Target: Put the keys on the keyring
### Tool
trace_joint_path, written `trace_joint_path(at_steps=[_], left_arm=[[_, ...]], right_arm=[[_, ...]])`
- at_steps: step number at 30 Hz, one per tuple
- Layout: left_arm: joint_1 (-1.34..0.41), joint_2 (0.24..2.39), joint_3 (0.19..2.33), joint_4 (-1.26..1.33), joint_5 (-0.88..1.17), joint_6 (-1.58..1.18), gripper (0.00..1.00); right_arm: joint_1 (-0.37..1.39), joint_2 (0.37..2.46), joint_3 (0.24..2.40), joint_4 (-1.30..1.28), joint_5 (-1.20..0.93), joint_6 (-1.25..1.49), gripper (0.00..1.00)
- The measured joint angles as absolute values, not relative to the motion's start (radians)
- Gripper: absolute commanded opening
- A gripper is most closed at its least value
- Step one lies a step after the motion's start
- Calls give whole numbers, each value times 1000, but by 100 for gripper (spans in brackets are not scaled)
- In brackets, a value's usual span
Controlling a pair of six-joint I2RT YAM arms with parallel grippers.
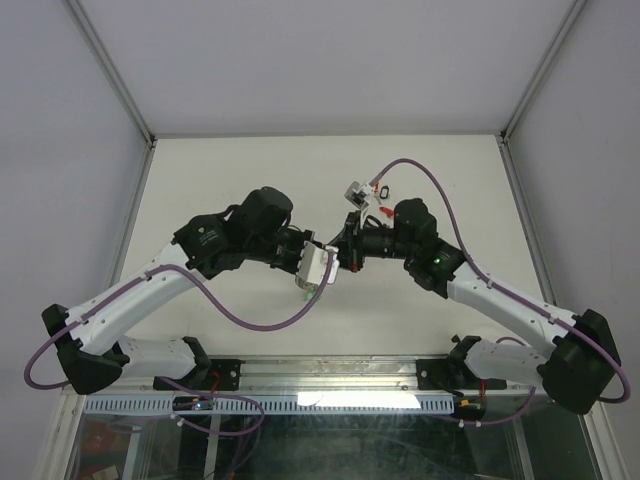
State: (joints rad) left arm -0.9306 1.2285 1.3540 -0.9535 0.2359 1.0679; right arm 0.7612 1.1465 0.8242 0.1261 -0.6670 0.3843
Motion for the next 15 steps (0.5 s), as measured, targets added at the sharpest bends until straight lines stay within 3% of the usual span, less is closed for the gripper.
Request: trace_joint_path(at_steps=[5, 15], left_arm=[[-931, 1177, 1333, -892, 250, 1035, 25], [-931, 1011, 1277, -709, 289, 965, 30]], right_arm=[[761, 1105, 749, 245, -666, 388, 0], [762, 1031, 612, 393, -662, 384, 0]])
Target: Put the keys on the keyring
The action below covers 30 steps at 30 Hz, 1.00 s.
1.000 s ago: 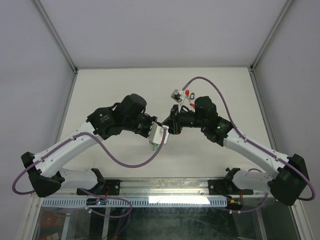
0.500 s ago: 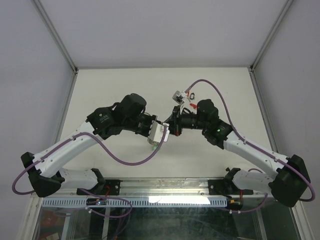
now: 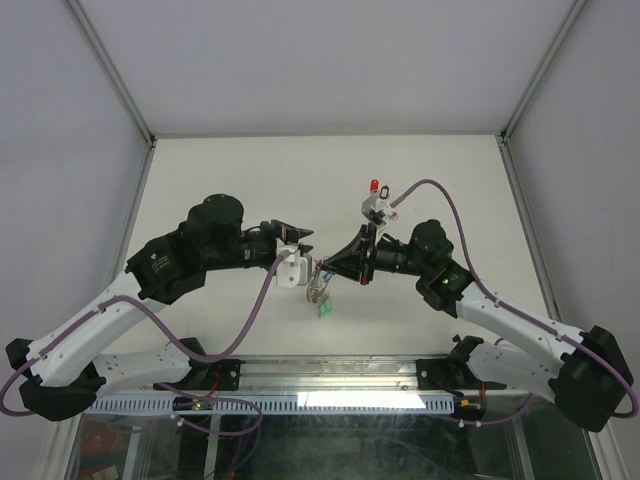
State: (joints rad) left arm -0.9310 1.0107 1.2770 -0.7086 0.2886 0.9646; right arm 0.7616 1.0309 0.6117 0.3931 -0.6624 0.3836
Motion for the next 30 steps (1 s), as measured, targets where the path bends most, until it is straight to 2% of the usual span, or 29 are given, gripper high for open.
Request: trace_joint_path(at_steps=[11, 30], left_arm=[[-931, 970, 1127, -644, 404, 912, 32], [-931, 969, 1114, -627, 536, 930, 28]], right_arm=[[762, 904, 591, 418, -671, 290, 0], [762, 820, 591, 327, -768, 139, 0]])
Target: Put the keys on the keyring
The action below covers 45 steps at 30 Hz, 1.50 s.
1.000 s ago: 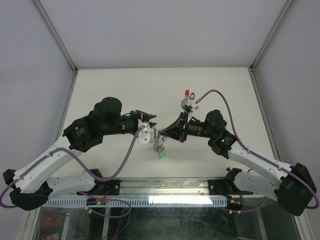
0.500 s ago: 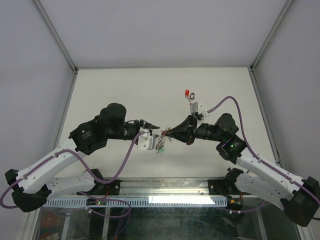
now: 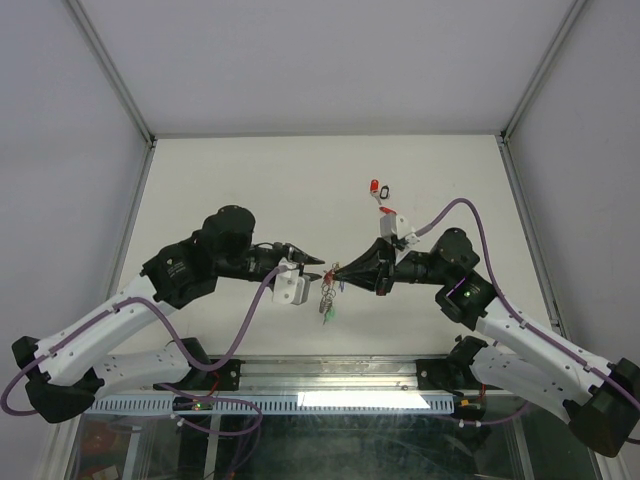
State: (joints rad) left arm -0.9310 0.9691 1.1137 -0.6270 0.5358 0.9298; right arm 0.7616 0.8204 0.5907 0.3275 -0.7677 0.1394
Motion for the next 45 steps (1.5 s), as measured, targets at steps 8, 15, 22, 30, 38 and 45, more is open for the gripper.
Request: trace_joint_path(at_steps=[8, 15, 22, 30, 38, 45], left_arm=[[-931, 993, 1114, -627, 554, 936, 23], [-931, 999, 1114, -627, 555, 953, 15], [-931, 1022, 1114, -628, 555, 962, 15], [-931, 1027, 1114, -628, 558, 967, 6], [-931, 1028, 1114, -629, 561, 976, 0], [-931, 1028, 1114, -629, 560, 976, 0]], right_arm=[[762, 818, 591, 327, -783, 136, 0], [762, 814, 591, 327, -798, 137, 0], [762, 802, 591, 327, -801, 137, 0], [762, 797, 591, 327, -801, 137, 0], [762, 797, 591, 327, -801, 137, 0], [762, 793, 591, 348, -800, 156, 0]])
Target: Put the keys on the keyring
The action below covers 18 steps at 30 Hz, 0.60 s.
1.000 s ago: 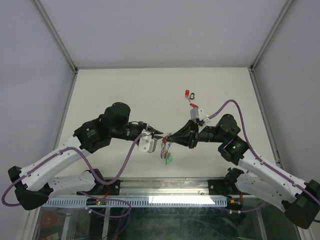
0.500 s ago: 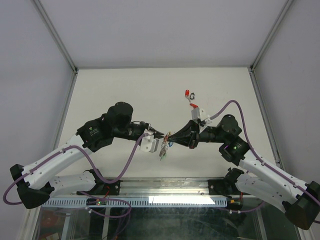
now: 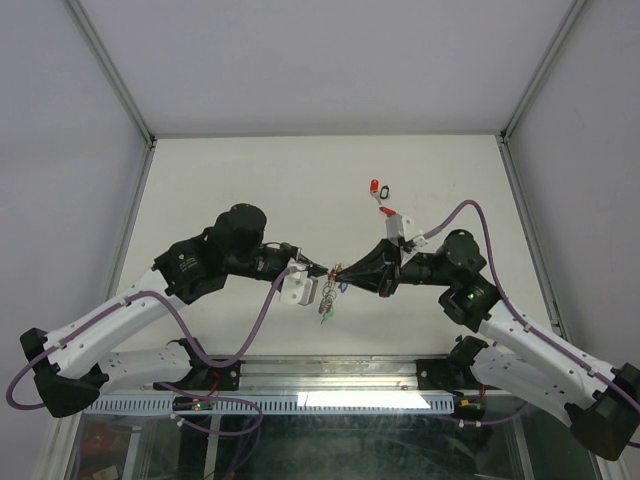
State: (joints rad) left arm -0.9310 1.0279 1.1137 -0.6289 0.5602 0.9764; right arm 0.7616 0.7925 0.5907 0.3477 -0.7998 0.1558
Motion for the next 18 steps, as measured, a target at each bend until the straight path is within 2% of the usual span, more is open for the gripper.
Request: trace_joint_path(at_steps=[15, 16, 18], left_arm=[[-931, 1033, 1114, -629, 559, 976, 0], [-931, 1033, 1114, -629, 559, 976, 5], [-931, 1033, 1114, -629, 555, 977, 21]], right_arm=[[762, 777, 583, 430, -778, 208, 0], [762, 777, 583, 427, -777, 207, 0], [762, 774, 583, 420, -773, 202, 0]])
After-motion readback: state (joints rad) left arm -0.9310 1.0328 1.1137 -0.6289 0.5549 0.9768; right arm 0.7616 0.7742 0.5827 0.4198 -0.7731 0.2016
